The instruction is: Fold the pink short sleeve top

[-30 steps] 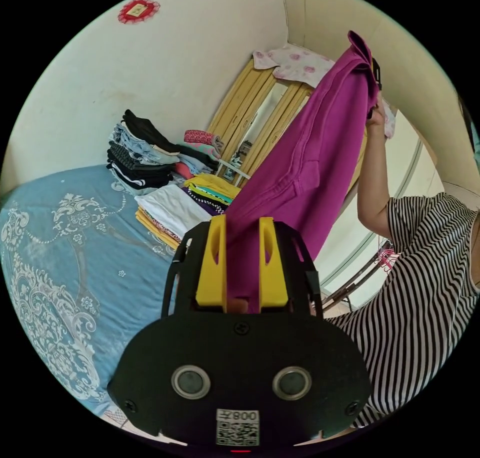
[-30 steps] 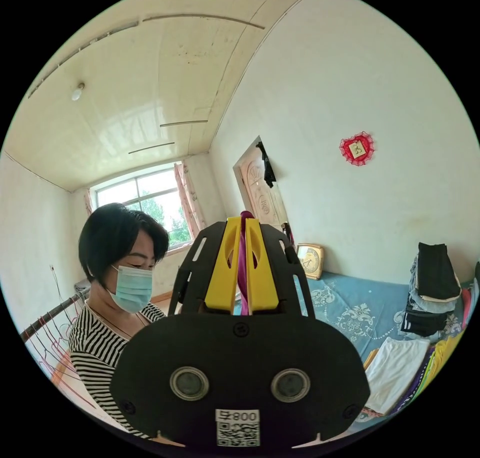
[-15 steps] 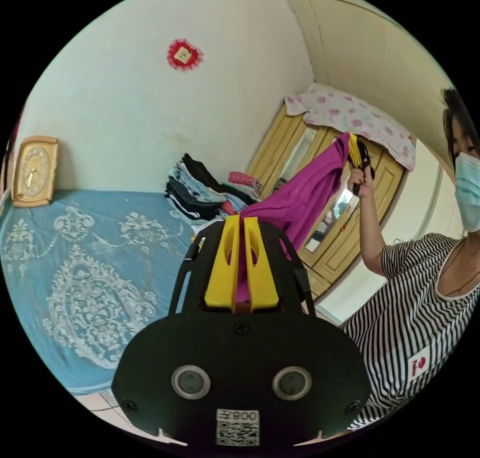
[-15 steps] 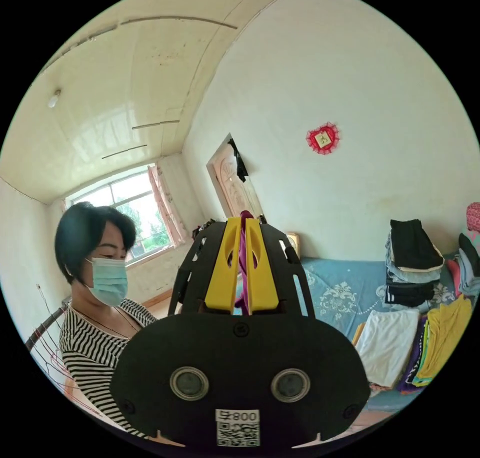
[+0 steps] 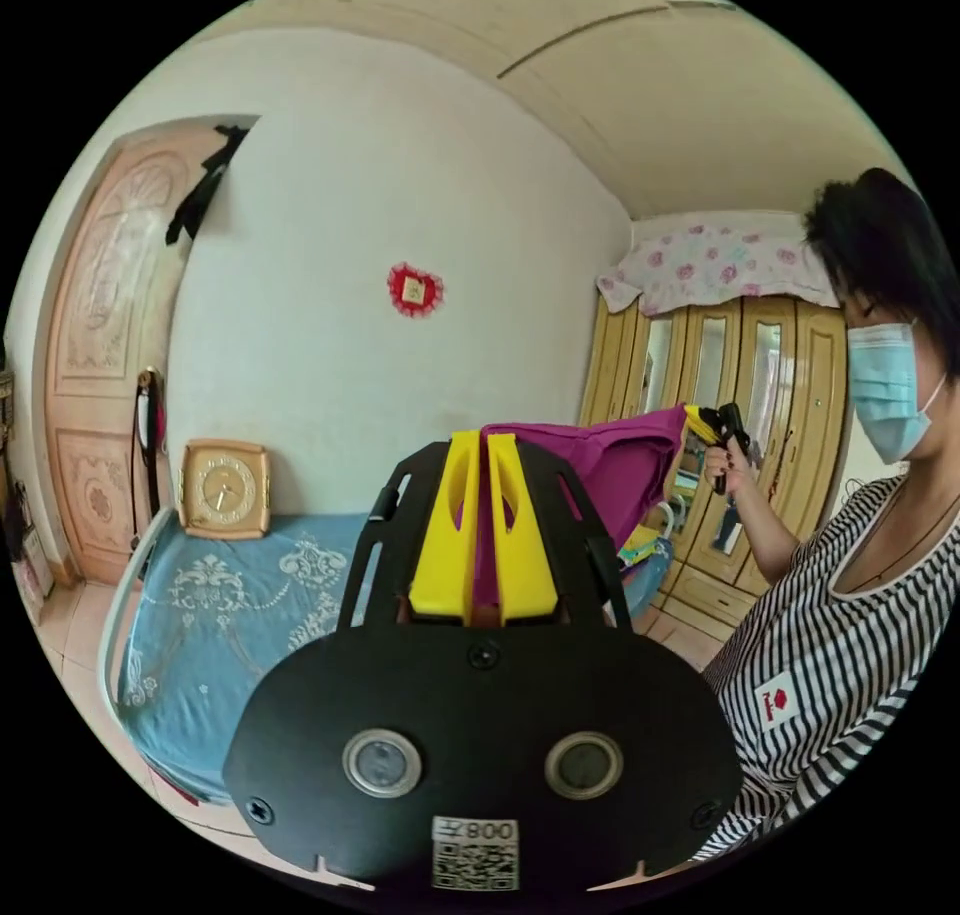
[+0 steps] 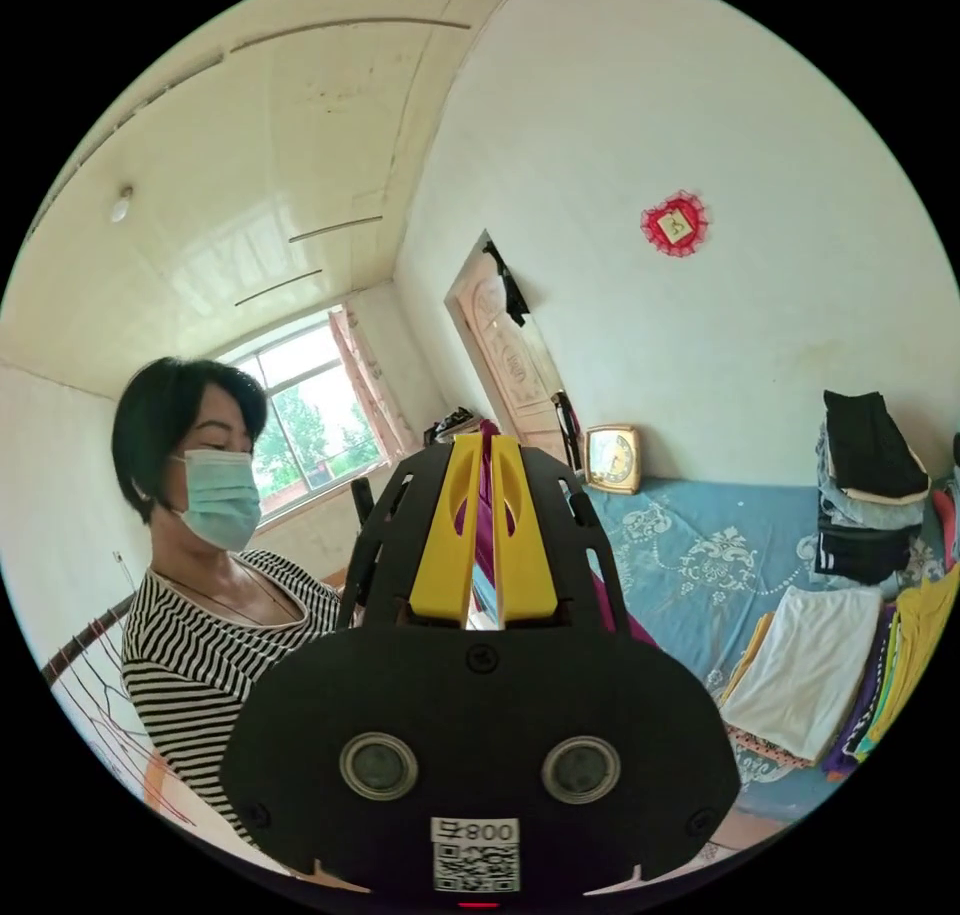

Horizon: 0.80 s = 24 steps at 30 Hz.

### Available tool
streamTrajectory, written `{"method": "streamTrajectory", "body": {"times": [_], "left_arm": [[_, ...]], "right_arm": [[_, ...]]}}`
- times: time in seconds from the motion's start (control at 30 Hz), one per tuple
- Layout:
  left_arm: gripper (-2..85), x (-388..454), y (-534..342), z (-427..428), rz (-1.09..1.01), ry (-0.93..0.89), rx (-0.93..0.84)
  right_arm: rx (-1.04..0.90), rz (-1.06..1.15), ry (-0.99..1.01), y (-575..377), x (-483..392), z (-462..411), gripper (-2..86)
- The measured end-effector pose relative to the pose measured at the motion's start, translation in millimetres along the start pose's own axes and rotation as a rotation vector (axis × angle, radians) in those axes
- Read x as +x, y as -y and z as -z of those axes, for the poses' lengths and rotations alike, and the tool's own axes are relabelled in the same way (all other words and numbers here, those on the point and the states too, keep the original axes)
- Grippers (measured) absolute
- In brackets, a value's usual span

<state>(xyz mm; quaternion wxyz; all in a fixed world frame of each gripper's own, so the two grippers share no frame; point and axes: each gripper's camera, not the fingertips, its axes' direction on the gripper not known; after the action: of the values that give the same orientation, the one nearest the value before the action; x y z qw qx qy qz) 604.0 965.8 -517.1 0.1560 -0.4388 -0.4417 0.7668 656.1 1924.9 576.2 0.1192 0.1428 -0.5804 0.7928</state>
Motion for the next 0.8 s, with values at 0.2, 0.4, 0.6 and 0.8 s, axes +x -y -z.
{"method": "streamTrajectory", "body": {"times": [0.2,0.4,0.6,0.8], "left_arm": [[1.1,12.8,-14.9,99.7,-0.058,0.092,0.194],[1.1,26.8,-31.4,151.5,-0.147,0.195,0.268],[1.1,18.5,-48.2,146.5,-0.200,0.240,0.265],[1.2,-32.1,-64.1,90.2,-0.162,0.233,0.188]], "right_arm": [[-0.020,0.148,0.066,-18.5,-55.7,-39.6,1.1],[-0.027,0.236,0.075,-37.0,-85.9,-92.6,1.1],[0.008,0.211,0.102,-54.0,-67.0,-160.1,1.1],[-0.018,0.153,0.025,-62.5,-21.0,-251.0,1.1]]}}
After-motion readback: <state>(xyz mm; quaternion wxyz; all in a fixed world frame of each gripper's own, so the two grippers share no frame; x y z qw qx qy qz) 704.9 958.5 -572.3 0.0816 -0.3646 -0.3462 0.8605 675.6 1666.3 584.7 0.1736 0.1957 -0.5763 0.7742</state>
